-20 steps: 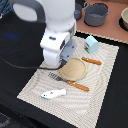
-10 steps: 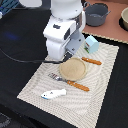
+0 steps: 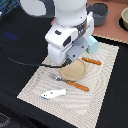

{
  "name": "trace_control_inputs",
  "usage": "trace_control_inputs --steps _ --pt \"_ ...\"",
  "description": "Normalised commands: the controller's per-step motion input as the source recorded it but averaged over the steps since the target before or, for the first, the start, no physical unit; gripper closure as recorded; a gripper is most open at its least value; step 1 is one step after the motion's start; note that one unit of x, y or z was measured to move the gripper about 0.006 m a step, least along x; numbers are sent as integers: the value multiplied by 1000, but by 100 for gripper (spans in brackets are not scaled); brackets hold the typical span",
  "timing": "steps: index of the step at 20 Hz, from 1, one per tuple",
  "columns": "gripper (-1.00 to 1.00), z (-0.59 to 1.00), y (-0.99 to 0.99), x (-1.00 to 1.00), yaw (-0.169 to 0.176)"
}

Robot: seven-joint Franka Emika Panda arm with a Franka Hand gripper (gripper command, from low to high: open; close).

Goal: Interact with the objects in diverse but meaningful ways.

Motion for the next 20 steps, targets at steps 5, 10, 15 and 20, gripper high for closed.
trace_control_inputs --steps 5,10,15,20 --pt "100 -281 0 310 -41" --pt "100 -440 0 197 -8" --pt "100 -234 -6 124 -8" --pt "-100 484 32 223 -63"
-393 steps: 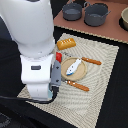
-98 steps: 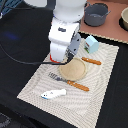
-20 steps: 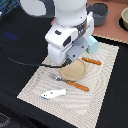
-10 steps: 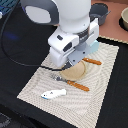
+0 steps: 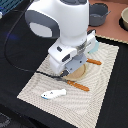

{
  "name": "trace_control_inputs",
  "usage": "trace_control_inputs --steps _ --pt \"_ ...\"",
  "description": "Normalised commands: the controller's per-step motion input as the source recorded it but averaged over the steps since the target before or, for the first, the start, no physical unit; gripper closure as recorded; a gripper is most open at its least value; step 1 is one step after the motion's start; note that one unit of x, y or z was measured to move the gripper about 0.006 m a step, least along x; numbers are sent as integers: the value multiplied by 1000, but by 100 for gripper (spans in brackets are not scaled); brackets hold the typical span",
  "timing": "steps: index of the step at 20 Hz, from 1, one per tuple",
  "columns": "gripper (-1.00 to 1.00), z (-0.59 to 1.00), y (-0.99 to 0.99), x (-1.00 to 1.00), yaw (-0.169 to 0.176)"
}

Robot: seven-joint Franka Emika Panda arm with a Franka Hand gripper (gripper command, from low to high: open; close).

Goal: Interact with the objects in diverse but meaningful ways.

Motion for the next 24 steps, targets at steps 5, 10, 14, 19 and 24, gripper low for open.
trace_control_inputs --steps 5,10,14,19,24 --pt "-100 1000 232 225 -55" --pt "-100 790 371 41 -16" --pt "-100 321 604 -120 125" --pt "-100 82 603 -209 146" --pt "-100 -49 550 -314 144"
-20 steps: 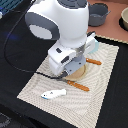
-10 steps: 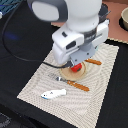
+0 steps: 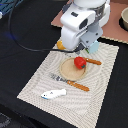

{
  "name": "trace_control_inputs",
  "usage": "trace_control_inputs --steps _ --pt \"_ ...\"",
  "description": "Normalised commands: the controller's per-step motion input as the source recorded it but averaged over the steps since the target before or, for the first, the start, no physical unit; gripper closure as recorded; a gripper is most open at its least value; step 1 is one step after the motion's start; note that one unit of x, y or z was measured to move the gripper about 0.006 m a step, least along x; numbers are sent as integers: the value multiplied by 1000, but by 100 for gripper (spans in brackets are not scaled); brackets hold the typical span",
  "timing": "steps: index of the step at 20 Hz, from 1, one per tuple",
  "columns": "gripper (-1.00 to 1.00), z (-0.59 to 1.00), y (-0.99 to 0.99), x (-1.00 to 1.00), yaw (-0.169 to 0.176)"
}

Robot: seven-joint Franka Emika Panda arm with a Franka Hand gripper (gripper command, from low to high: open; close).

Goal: Interact with the objects in diverse but meaningful ways.

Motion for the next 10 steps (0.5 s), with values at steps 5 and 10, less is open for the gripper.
trace_control_inputs --steps 5,10 --pt "-100 -246 502 -427 135" --pt "-100 -331 405 -707 80"
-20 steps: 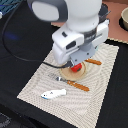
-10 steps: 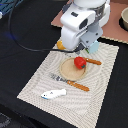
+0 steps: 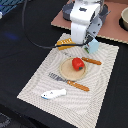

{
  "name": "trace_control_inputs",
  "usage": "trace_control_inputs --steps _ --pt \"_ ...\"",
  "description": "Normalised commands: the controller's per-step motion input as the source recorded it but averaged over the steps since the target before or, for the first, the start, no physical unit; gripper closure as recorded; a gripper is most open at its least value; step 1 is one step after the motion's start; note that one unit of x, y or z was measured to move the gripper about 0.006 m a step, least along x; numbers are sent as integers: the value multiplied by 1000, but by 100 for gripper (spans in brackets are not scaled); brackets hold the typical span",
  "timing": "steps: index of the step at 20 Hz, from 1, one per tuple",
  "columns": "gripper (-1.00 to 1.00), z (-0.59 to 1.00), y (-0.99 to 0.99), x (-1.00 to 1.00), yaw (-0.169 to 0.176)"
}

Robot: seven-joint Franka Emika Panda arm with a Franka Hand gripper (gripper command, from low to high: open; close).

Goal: Interact with the objects in diverse but meaningful ways.

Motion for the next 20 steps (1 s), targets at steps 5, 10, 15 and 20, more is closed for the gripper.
trace_control_inputs --steps 5,10,15,20 --pt "-100 -299 240 -858 38" --pt "-100 -363 102 -931 39" --pt "-100 -285 51 -637 156" --pt "-100 -134 3 -309 172"
